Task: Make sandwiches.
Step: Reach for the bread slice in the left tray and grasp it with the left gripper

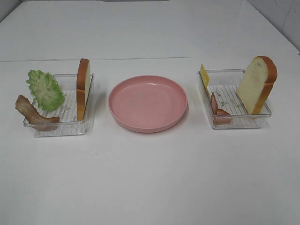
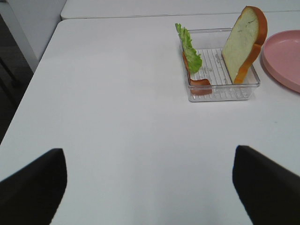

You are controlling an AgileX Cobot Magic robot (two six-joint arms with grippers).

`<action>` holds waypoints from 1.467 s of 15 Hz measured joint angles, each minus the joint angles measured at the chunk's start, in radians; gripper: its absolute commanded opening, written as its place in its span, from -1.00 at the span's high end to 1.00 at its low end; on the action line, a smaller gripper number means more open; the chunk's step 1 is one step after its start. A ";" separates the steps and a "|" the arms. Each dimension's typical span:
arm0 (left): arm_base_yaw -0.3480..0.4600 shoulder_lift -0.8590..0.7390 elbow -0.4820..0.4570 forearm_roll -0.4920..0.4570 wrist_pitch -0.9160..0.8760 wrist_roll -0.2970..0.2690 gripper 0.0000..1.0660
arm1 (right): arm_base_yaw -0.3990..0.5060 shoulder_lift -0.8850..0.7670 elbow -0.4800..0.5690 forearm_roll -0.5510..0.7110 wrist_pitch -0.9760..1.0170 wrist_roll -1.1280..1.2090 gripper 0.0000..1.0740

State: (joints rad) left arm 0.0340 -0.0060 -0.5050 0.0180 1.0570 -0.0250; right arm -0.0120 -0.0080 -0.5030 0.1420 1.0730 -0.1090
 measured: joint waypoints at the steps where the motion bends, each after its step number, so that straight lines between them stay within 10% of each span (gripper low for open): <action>1: 0.000 0.000 0.000 0.000 0.000 0.000 -0.70 | 0.000 0.000 0.000 0.000 0.000 0.000 -0.45; 11: 0.000 0.009 -0.029 0.000 -0.029 0.000 -0.70 | 0.000 0.000 0.000 0.000 0.000 0.000 -0.45; 22: 0.000 0.900 -0.423 -0.163 -0.244 0.042 -0.70 | 0.000 0.000 0.000 0.001 0.000 0.000 -0.45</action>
State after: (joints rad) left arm 0.0340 0.8940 -0.9280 -0.1450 0.8130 0.0170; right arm -0.0120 -0.0080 -0.5030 0.1430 1.0730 -0.1090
